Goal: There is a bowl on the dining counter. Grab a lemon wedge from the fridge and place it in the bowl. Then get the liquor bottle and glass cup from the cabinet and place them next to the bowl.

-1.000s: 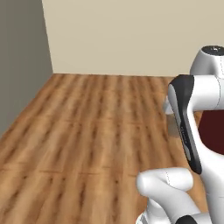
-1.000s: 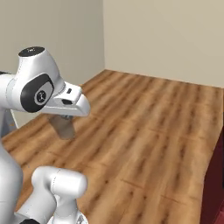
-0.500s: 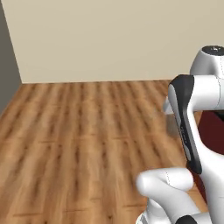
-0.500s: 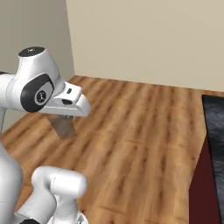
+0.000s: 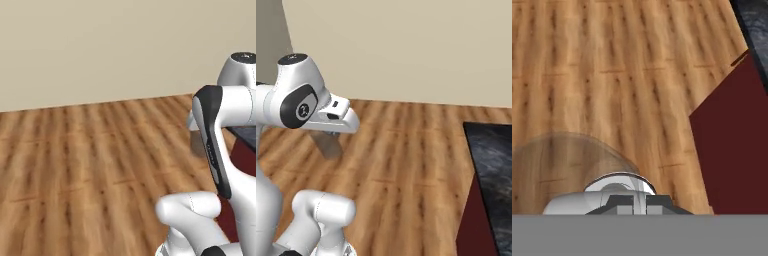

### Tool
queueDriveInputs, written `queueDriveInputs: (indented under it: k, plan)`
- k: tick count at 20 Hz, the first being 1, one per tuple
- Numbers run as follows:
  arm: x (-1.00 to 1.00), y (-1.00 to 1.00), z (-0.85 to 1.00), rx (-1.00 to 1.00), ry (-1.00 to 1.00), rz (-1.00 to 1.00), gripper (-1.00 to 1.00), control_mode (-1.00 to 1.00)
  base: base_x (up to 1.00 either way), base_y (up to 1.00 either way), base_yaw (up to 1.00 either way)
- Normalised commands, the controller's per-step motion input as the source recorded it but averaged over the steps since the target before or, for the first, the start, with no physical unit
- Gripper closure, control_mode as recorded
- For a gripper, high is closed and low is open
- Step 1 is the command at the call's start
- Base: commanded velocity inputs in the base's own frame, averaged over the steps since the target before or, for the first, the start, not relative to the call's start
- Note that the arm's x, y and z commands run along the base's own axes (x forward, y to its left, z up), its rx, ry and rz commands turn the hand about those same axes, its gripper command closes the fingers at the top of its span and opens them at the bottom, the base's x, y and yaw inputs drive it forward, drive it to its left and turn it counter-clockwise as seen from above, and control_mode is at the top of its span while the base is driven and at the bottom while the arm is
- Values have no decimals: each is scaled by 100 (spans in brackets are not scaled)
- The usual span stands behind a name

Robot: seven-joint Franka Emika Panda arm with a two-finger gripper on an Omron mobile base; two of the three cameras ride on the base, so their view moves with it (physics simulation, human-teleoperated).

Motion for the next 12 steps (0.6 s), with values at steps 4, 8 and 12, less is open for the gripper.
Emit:
queueDriveInputs:
  k: [4,8,12]
  plan:
    - [0,0,0,0,0,0,100,100,100,23,-34]
    - [0,0,0,0,0,0,100,100,100,39,-37]
    - [0,0,0,0,0,0,100,100,98,50,-40]
